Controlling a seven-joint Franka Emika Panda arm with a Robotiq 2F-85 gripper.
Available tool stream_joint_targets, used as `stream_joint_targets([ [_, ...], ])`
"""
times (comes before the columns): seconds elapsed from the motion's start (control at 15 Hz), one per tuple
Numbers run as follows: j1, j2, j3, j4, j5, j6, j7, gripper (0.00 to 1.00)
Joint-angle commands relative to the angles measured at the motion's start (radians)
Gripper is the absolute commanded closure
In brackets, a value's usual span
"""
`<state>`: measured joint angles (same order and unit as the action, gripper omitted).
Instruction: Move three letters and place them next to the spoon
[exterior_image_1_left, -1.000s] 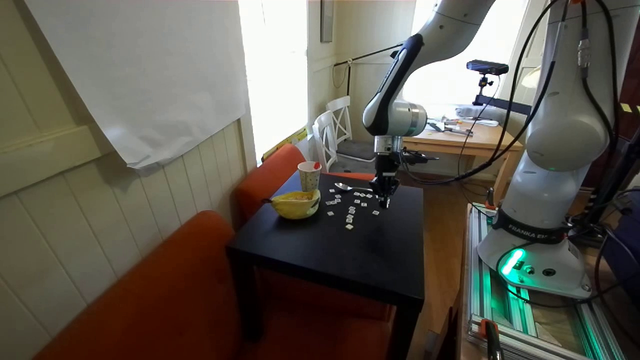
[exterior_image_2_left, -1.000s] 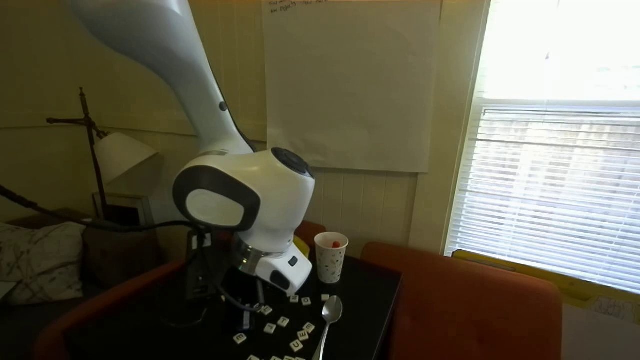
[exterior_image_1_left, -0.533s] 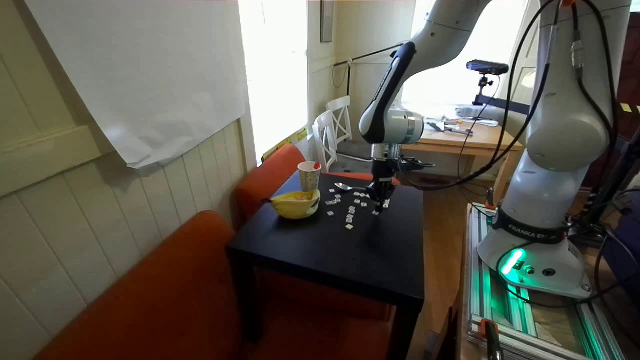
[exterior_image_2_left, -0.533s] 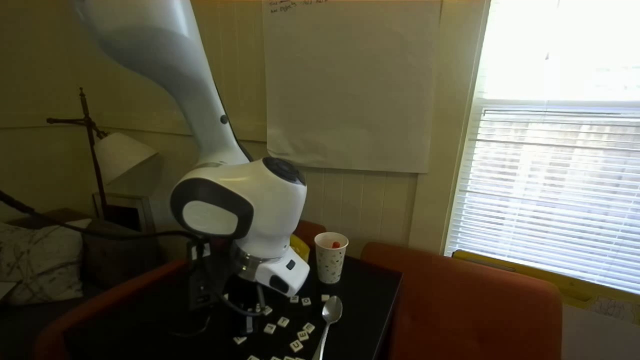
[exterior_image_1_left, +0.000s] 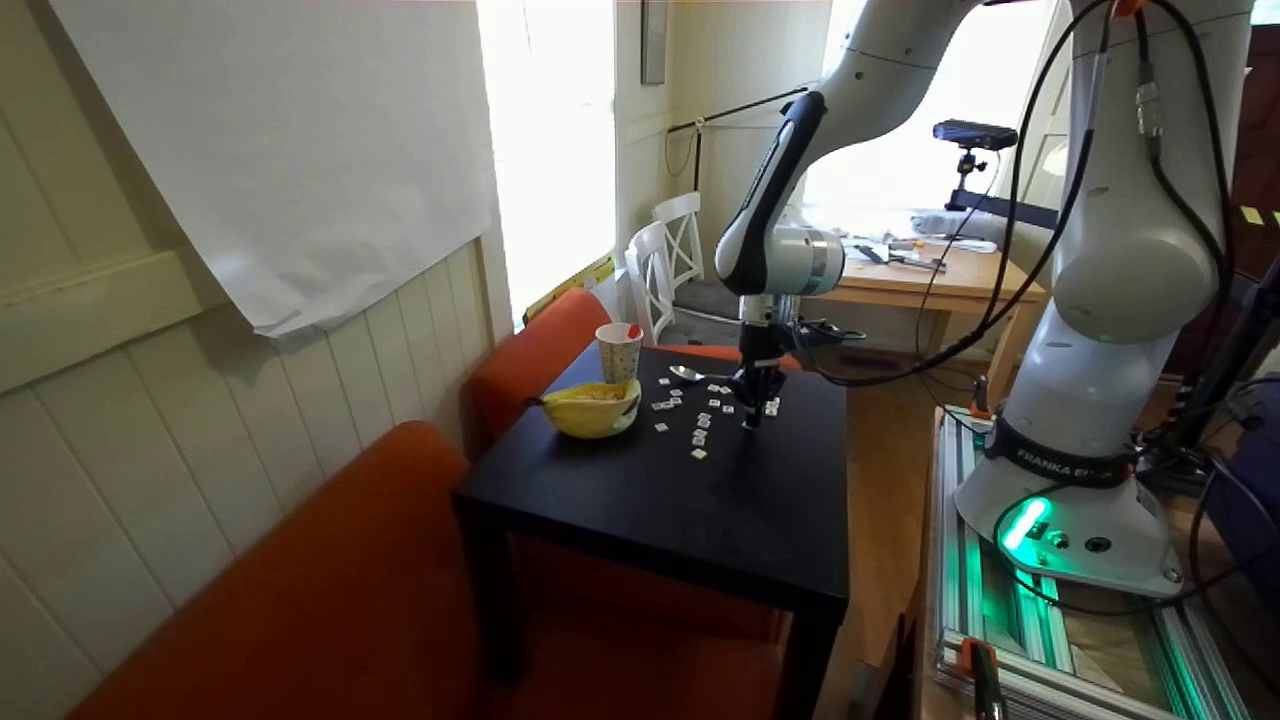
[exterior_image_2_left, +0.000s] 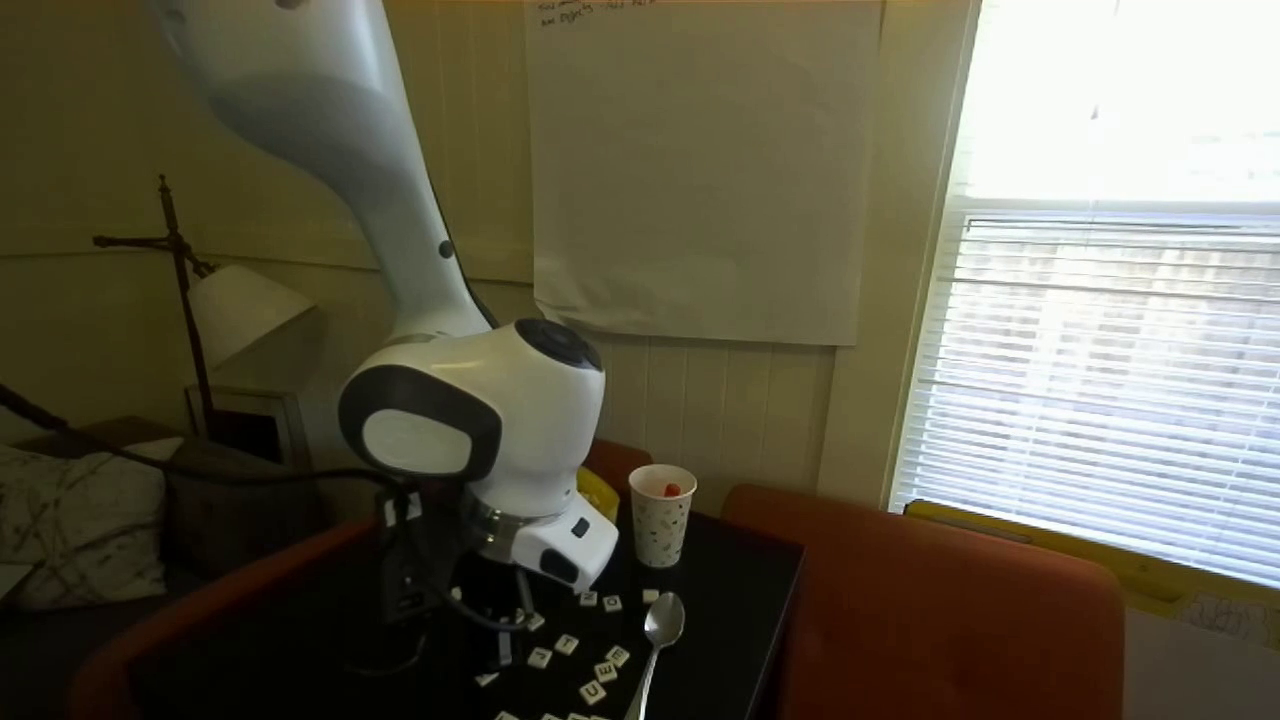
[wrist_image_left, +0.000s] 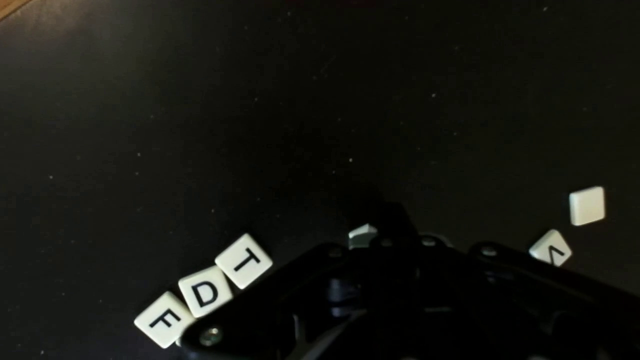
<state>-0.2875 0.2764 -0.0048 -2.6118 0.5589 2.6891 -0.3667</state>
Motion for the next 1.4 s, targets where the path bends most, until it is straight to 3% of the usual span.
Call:
stream_joint_targets([
  [0.0,-0.011,0.036,0.0,0.02,0.012,0.039,0.007,0.99],
  [0.73,-0.015,0.105,-0.024,0.087,0.006,0.155,0.064,0.99],
  [1.33,-0.025,0.135,0.001,0.118,0.029,0.231,0.081,0.99],
])
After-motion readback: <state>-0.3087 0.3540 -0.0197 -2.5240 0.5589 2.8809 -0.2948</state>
